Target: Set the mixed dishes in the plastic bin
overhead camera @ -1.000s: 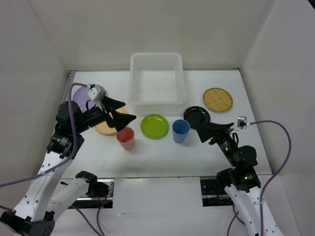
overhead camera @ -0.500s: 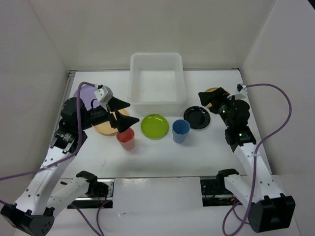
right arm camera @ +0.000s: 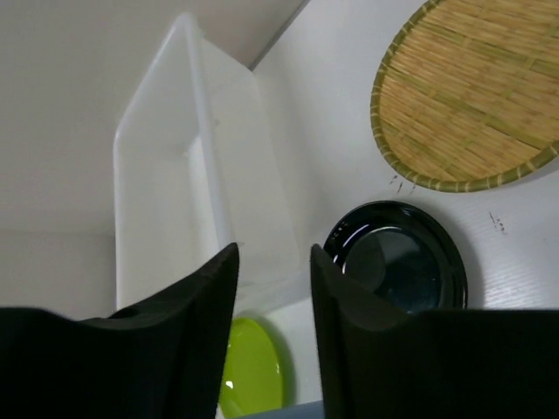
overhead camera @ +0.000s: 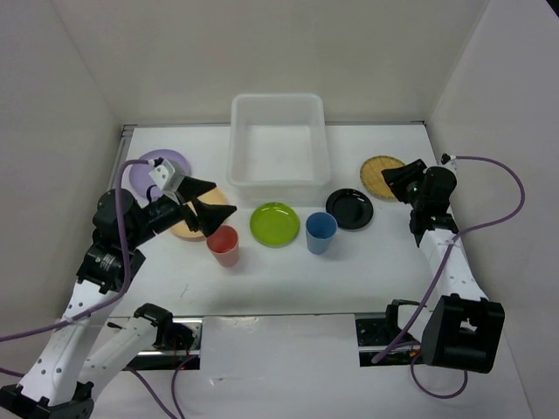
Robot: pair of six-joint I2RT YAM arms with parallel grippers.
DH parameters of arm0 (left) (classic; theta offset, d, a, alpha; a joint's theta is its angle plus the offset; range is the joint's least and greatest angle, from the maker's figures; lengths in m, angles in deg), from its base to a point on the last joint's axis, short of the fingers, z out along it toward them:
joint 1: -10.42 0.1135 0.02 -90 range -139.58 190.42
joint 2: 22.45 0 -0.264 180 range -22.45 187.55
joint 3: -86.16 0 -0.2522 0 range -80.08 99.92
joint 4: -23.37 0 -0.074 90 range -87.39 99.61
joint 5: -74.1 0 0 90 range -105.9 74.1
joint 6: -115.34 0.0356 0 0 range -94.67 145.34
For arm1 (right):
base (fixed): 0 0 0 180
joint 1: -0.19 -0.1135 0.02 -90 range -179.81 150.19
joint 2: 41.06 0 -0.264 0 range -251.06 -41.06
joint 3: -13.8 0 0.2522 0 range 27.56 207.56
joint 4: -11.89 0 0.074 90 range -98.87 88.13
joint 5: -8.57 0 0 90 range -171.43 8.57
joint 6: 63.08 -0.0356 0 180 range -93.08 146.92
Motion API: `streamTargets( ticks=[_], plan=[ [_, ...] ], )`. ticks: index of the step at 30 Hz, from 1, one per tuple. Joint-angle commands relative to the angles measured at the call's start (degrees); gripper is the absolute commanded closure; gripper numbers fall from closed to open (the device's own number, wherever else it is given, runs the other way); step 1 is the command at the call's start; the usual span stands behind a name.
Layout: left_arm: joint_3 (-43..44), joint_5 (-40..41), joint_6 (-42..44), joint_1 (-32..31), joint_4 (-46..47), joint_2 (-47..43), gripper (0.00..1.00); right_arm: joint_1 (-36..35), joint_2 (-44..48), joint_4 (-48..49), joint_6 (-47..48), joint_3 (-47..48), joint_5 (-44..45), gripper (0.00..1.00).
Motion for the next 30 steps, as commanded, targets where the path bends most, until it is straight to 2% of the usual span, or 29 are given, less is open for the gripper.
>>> streamTargets(
  ticks=[1, 2, 3, 4, 5, 7, 8, 10, 11, 12, 13, 17, 19, 20, 21, 22, 23, 24, 25, 26, 29, 30],
  plan=[
    [-0.5, 5.2, -1.4, -0.1, 3.0, -1.5, 0.0, 1.0, -1.2, 1.8, 1.0, 2.2, -1.3, 0.53],
    [2.2, 5.2, -1.4, -0.1, 2.2, -0.6, 0.02, 1.0, -1.2, 1.8, 1.0, 2.2, -1.3, 0.5],
    [4.3, 6.5, -0.7, -0.1, 0.9, 0.9, 0.14, 1.0, -1.2, 1.8, 1.6, 2.2, -1.3, 0.48],
    [6.9, 7.1, 0.0, -0.1, -0.6, 5.1, 0.45, 1.0, -1.7, 1.8, 1.6, 2.2, -1.3, 0.46],
    [9.1, 7.1, 0.0, -0.1, -1.6, 7.1, 0.87, 1.0, -1.7, 2.3, 1.6, 2.2, -1.8, 0.46],
    [12.1, 6.3, -1.6, 0.7, 0.6, 10.4, 0.95, 1.5, -2.4, 2.3, 1.6, 2.9, -2.4, 0.45],
    [12.8, 6.3, -2.4, 1.5, 2.4, 11.1, 0.95, 1.5, -2.9, 2.3, 2.1, 2.9, -3.1, 0.45],
    [16.9, 7.1, -4.2, 3.4, 1.9, 13.9, 0.29, 1.5, -3.4, 1.5, 2.8, 4.3, -3.9, 0.42],
    [19.1, 7.1, -4.8, 4.1, 0.5, 15.3, 0.26, 1.5, -3.4, 0.8, 2.8, 4.3, -4.4, 0.42],
    [21.5, 7.7, -4.8, 5.6, -1.2, 18.4, 0.26, 1.5, -3.4, 0.8, 3.4, 4.8, -4.4, 0.42],
    [24.2, 9.2, -5.7, 6.3, -2.0, 19.6, 0.32, 1.5, -4.1, 0.8, 3.4, 4.8, -4.9, 0.41],
    [24.8, 14.7, -12.2, 13.2, -2.7, 22.8, 0.81, 1.5, -5.4, 1.4, 3.4, 4.8, -7.1, 0.4],
    [24.8, 13.2, -16.4, 20.5, -3.5, 25.8, 0.79, 1.5, -6.2, 1.4, 3.4, 4.8, -8.3, 0.38],
    [24.1, 8.5, -18.1, 23.3, -3.5, 27.0, 0.73, 1.5, -6.7, 1.4, 3.4, 5.3, -8.9, 0.37],
    [23.6, 5.2, -19.8, 26.2, -2.5, 29.7, 0.61, 1.5, -6.7, 0.9, 3.4, 5.3, -8.9, 0.37],
    [22.1, 1.8, -23.5, 31.4, -0.2, 30.9, 0.58, 1.5, -6.7, 0.9, 3.4, 5.9, -8.9, 0.37],
    [21.4, -3.2, -24.7, 33.5, 0.8, 32.1, 0.56, 1.5, -6.7, 0.9, 4.0, 5.9, -8.9, 0.34],
    [20.9, -4.2, -25.5, 34.9, 1.3, 34.4, 0.52, 1.5, -6.7, -1.0, 4.0, 7.0, -7.8, 0.33],
    [20.9, -4.7, -25.5, 37.4, 1.3, 35.6, 0.52, 1.5, -6.7, -2.0, 4.6, 7.5, -6.7, 0.3],
    [19.7, -5.7, -25.5, 38.7, 1.3, 37.8, 0.57, 1.5, -6.7, -2.6, 4.6, 8.3, -5.1, 0.22],
    [16.6, -5.8, -26.1, 43.7, 1.9, 40.6, 0.66, 1.5, -6.7, -3.9, 5.7, 10.1, -4.1, 0.19],
    [16.0, -5.8, -26.1, 44.5, 1.9, 41.3, 0.66, 1.5, -6.1, -4.6, 5.7, 10.1, -4.1, 0.18]
  ],
)
